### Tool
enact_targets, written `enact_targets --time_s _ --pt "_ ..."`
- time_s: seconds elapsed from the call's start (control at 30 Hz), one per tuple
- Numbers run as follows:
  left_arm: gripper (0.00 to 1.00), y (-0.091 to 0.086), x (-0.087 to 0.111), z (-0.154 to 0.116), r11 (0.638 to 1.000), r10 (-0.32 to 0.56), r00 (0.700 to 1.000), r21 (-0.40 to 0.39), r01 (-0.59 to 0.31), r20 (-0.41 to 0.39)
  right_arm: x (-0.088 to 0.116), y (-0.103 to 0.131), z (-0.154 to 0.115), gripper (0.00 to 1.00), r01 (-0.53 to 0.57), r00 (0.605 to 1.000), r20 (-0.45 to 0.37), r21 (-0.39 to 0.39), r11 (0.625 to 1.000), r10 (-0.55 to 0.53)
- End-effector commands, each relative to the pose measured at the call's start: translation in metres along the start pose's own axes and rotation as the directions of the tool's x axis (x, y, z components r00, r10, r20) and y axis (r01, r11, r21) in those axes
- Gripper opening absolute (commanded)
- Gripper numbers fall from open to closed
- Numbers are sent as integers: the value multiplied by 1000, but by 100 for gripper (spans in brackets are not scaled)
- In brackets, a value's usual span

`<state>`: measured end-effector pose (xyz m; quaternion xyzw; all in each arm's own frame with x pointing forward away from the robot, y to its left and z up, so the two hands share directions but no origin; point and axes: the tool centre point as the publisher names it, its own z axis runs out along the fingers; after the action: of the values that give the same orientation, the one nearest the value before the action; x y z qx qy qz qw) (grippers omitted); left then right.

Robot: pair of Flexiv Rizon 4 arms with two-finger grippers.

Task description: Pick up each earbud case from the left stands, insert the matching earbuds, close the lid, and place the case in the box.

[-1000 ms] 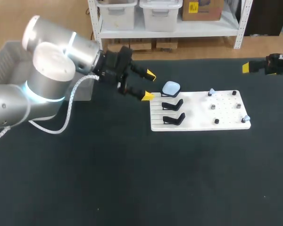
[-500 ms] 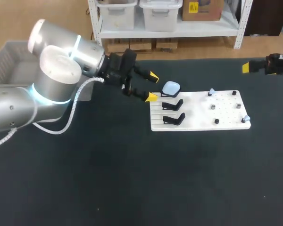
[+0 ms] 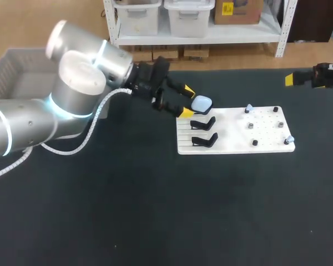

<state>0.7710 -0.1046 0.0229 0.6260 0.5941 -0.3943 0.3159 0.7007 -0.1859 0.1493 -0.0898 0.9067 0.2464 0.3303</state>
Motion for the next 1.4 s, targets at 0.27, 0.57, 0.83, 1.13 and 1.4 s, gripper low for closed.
enact_targets --time_s 0.27,0.57,0.83,1.13,1.4 --pt "80 10 -3 4 1000 -16 1000 25 17 -23 0 0 0 100 0 1000 0 2 1000 0" --pt "73 8 -5 10 1000 -18 1000 25 19 -17 0 0 0 100 0 1000 0 2 1000 0" --pt "74 3 -3 12 1000 -26 1000 8 26 -10 0 0 0 100 0 1000 0 2 1000 0" --pt "64 1 -2 16 1000 -29 1000 -7 29 -2 0 0 0 100 0 1000 0 2 1000 0" --pt "57 4 -4 18 1000 -25 1000 -13 25 0 0 0 0 100 0 1000 0 2 1000 0"
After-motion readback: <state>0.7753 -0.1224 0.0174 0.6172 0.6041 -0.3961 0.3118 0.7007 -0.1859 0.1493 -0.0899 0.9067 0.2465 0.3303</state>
